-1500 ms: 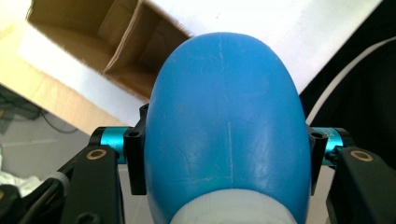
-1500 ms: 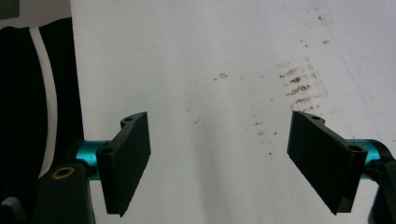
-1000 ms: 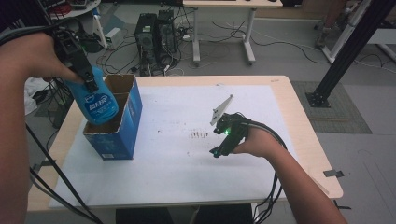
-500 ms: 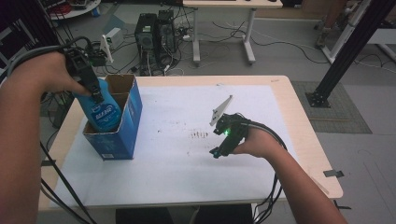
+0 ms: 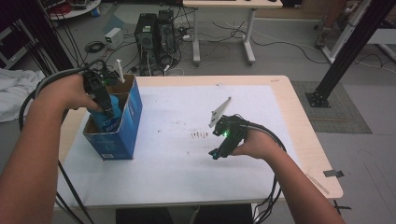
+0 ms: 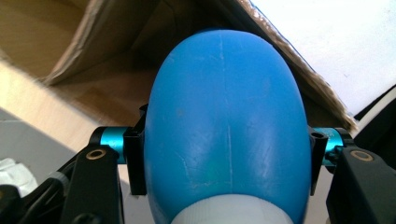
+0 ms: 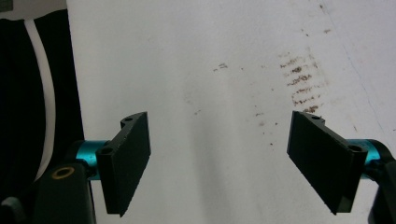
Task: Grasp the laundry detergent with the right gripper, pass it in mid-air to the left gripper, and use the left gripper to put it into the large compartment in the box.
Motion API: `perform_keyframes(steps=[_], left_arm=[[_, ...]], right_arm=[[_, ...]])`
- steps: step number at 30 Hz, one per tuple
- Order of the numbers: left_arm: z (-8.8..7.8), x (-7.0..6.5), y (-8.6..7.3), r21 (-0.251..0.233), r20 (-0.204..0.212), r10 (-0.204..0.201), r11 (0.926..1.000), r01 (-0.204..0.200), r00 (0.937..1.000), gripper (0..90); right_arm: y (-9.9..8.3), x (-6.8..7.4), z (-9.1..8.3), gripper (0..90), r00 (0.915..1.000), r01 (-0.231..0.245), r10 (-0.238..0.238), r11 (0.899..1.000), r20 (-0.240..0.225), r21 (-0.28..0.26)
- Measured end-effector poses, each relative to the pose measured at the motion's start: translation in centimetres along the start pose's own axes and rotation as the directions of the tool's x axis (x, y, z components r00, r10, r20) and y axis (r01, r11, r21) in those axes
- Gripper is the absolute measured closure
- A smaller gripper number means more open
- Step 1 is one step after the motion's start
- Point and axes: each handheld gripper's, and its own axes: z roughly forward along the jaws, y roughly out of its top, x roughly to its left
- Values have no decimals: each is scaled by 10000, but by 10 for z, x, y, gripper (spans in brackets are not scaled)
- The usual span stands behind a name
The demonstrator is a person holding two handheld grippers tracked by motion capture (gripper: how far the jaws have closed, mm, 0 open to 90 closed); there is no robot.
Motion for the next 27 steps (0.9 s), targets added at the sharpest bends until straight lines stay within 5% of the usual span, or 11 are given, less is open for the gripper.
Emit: perform_keyframes(steps=[6, 27], left_arm=[[20, 3, 1, -78, -23, 0, 10000, 0, 10000, 386], [45, 6, 1, -262, -147, 479, 9985, -483, 9987, 385]], right_arm=[[-1, 2, 1, 208, 10000, 43, -43, 10000, 28, 35], [-6, 0, -4, 208, 9999, -79, 81, 9990, -60, 430]])
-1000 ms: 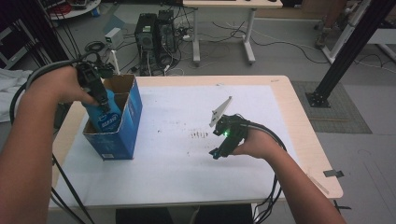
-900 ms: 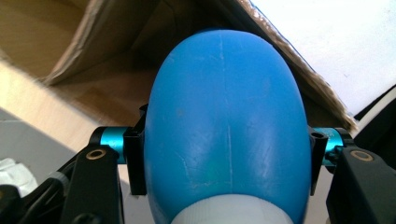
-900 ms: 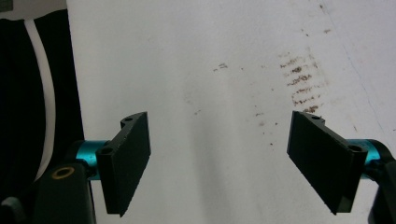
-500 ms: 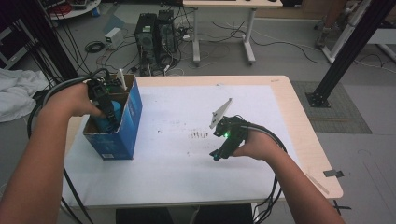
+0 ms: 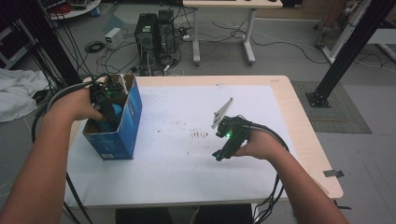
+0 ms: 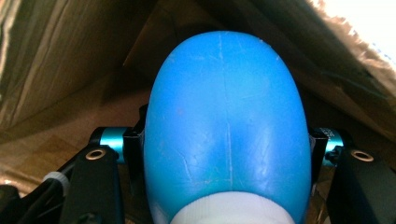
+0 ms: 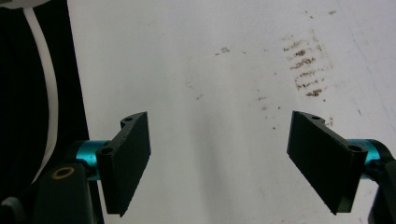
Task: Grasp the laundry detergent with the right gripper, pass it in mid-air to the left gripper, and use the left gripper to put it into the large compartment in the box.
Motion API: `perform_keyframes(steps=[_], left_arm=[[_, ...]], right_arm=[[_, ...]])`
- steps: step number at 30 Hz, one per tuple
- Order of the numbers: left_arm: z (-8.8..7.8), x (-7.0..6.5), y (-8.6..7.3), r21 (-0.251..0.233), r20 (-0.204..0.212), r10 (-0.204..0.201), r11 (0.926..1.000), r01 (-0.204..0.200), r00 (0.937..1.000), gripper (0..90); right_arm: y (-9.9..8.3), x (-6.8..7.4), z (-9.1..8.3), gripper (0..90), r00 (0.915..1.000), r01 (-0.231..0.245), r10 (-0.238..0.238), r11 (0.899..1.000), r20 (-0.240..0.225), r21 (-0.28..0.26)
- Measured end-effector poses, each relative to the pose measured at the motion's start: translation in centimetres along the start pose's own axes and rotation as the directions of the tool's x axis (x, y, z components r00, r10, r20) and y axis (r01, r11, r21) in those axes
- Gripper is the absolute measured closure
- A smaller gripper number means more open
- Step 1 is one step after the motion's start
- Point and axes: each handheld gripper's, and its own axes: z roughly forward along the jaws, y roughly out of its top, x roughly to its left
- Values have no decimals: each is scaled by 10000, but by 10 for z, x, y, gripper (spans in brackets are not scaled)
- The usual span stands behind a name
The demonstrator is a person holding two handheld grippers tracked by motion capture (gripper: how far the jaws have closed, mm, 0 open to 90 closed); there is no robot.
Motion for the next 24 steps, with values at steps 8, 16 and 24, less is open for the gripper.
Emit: perform_keyframes(steps=[8, 16, 24], left_arm=[[2, -2, 1, -145, 2, 335, 9993, -334, 9994, 382], [1, -3, 0, -203, -113, 391, 9990, -393, 9992, 324], [-2, -2, -5, -326, -83, 316, 9990, -319, 9995, 312]], right_arm=[[-3, 2, -10, 208, 10000, -24, 23, 9999, 89, 151], [-6, 5, -23, 208, 9998, -48, 37, 9988, 210, 492], [-8, 6, -25, 208, 9996, -79, 65, 9987, 283, 506]])
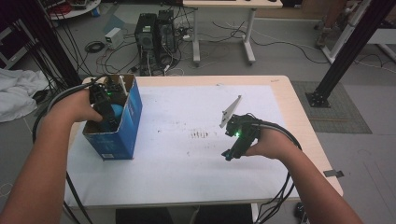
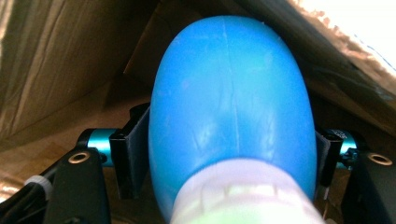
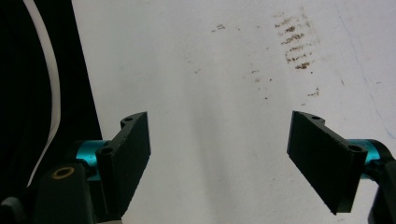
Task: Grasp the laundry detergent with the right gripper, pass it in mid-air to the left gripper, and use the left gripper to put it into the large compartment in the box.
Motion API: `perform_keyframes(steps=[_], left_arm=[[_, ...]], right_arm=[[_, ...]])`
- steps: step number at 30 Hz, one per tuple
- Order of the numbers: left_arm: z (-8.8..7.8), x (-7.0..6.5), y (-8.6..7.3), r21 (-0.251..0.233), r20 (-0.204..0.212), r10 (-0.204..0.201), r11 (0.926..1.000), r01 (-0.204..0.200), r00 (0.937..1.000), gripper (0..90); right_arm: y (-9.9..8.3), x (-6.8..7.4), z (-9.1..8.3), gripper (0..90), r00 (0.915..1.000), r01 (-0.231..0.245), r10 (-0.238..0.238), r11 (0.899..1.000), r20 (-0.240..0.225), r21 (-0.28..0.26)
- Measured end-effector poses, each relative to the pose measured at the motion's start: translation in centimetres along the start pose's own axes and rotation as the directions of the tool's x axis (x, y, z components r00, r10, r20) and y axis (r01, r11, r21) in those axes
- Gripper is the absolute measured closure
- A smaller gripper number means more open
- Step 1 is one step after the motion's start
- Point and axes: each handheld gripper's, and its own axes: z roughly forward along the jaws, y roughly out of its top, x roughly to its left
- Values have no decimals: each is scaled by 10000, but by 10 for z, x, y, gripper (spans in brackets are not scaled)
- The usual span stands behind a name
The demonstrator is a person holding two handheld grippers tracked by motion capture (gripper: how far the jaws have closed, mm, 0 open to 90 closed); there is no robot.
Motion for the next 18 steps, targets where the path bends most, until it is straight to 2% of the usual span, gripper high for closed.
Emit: perform_keyframes(steps=[3, 8, 11, 17, 18], left_arm=[[0, 0, 0, 0, 0, 0, 10000, 0, 10000, 312], [-9, 0, -2, -48, -170, 55, 10000, -56, 9998, 299], [-13, 0, -3, -33, -133, -101, 9999, 100, 9999, 299], [-18, -2, -4, 29, -154, 40, 10000, -40, 9999, 297], [-19, -3, -4, -35, -235, -1, 10000, 0, 9997, 272]], right_arm=[[0, 0, 0, 208, 10000, -9, 9, 10000, 4, 8], [1, 0, -1, 208, 10000, -14, 14, 10000, 22, 27], [1, 1, -1, 208, 10000, 5, -5, 10000, 33, -19], [0, 0, -2, 208, 10000, 6, -6, 10000, 48, -19], [0, 0, -3, 208, 10000, -14, 14, 10000, 60, 6]])
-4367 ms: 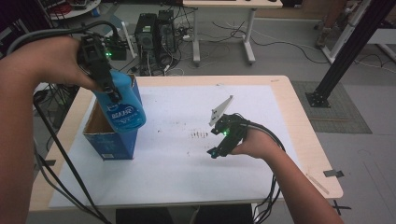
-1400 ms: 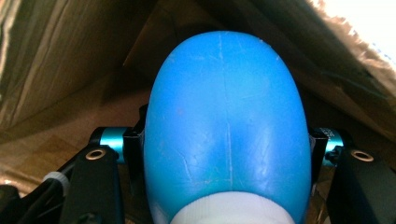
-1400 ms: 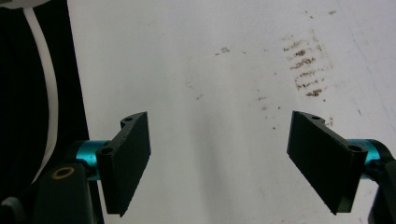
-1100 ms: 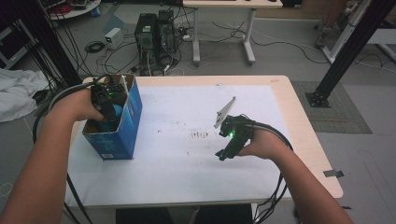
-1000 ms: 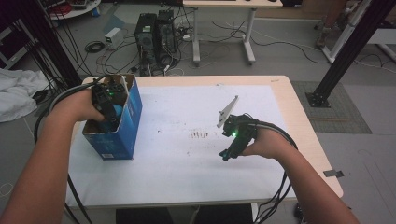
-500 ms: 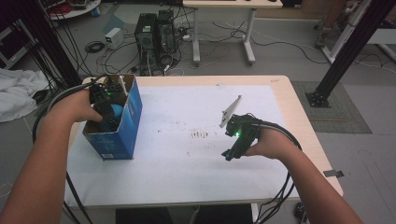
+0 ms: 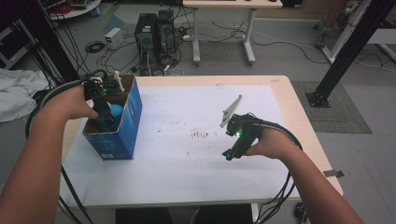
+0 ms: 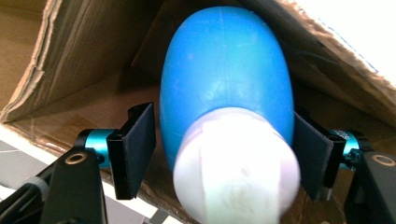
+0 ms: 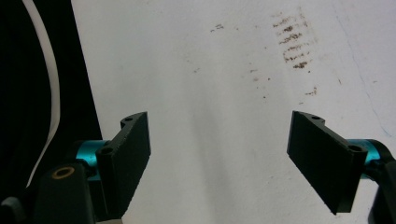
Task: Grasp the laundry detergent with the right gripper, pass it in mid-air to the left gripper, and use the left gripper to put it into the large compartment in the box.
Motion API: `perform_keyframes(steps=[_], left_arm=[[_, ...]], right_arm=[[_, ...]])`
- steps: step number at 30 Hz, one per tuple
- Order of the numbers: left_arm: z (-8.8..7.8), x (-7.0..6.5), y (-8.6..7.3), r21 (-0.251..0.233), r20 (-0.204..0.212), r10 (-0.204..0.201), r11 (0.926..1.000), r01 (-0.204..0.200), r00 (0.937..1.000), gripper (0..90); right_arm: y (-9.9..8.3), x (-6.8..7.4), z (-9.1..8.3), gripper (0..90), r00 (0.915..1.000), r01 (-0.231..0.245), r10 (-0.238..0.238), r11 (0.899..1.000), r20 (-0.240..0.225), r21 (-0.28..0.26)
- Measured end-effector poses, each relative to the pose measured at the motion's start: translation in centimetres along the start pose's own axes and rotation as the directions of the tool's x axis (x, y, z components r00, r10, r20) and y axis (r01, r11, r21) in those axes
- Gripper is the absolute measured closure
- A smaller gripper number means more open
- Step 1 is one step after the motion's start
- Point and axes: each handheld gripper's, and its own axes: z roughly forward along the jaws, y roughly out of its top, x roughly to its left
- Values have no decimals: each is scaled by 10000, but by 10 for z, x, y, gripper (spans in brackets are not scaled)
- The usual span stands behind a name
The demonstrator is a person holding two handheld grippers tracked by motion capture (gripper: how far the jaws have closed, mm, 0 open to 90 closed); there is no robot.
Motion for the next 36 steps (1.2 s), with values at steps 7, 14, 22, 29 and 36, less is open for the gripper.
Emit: perform_keyframes(steps=[7, 14, 22, 29, 36], left_arm=[[-5, -2, 0, -6, 51, 50, 10000, -50, 10000, 263], [-12, -4, -3, -3, 12, 72, 10000, -72, 10000, 263], [-34, -12, -6, -109, -172, 240, 9996, -242, 9996, 235], [-41, -20, -5, -122, -143, 509, 9986, -510, 9986, 195], [-48, -28, -2, -194, -360, 686, 9974, -693, 9970, 160]], right_arm=[[-1, 1, -5, 208, 10000, -17, 17, 10000, 59, -4], [-2, 1, -7, 208, 10000, -9, 9, 10000, 49, 65], [-2, 1, -18, 208, 9998, -22, 19, 9999, 195, 159], [-4, 2, -23, 208, 9997, -63, 59, 9999, 256, 157], [-5, 4, -26, 208, 9997, -41, 36, 9998, 257, 205]])
